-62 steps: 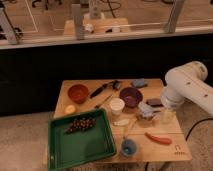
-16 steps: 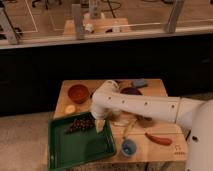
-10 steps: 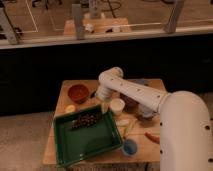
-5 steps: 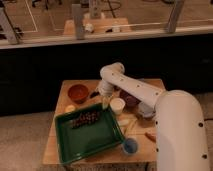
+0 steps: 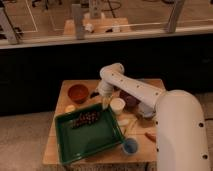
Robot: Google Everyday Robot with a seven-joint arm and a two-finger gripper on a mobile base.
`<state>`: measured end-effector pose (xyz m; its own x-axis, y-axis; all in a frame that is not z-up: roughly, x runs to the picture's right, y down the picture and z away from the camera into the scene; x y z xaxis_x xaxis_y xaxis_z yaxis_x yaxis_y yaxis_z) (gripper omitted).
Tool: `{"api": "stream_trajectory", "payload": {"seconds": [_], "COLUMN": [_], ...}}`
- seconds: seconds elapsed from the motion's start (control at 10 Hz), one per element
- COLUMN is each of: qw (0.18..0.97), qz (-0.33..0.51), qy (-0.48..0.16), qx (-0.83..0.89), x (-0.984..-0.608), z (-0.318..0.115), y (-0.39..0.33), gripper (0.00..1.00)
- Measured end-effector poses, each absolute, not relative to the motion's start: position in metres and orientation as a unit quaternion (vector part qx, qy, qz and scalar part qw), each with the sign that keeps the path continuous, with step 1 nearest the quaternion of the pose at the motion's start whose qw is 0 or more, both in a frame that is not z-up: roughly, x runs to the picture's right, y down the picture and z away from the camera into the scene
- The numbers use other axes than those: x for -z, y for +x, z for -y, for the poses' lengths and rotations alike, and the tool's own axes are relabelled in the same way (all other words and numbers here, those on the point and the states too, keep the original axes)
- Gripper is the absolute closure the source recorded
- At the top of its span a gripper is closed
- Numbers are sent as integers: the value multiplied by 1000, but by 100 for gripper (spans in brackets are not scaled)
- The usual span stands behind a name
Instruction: Place grapes in red bowl
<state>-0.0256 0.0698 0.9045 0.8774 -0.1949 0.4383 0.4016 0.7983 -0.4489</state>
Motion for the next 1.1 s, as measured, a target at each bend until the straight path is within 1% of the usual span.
{"api": "stream_trajectory", "payload": {"seconds": [0.1, 0.5, 0.9, 1.1], "qw": [931, 927, 912, 916], "qz": [180, 192, 223, 226], "qy": [-272, -273, -281, -271], "qx": [166, 174, 199, 190], "x": [-895, -854, -830, -821], "z": [-77, -105, -137, -149], "y": [-25, -19, -40, -35], "gripper": [20, 20, 20, 20]}}
